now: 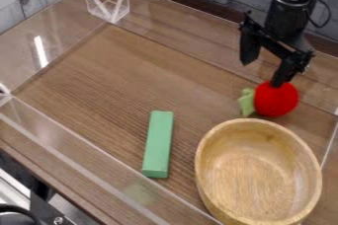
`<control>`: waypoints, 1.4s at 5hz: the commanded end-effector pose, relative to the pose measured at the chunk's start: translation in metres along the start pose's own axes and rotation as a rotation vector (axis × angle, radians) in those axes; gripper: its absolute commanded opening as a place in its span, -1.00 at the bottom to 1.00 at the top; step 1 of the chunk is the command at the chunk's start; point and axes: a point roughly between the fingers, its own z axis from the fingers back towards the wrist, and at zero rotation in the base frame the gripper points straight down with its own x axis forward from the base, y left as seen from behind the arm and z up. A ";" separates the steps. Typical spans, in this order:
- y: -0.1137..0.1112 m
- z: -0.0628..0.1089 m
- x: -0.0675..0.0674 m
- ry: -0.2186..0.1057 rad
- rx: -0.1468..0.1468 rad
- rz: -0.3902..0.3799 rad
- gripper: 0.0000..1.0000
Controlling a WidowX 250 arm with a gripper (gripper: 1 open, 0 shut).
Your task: Move the red fruit to the right
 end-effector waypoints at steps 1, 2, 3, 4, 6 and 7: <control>0.017 0.038 -0.002 -0.095 0.014 0.040 1.00; 0.027 0.050 -0.011 -0.116 0.019 0.061 1.00; 0.032 0.055 -0.016 -0.123 0.018 0.075 1.00; 0.033 0.054 -0.019 -0.125 0.014 0.081 1.00; 0.035 0.050 -0.025 -0.119 0.004 0.085 1.00; 0.035 0.047 -0.027 -0.116 -0.002 0.085 1.00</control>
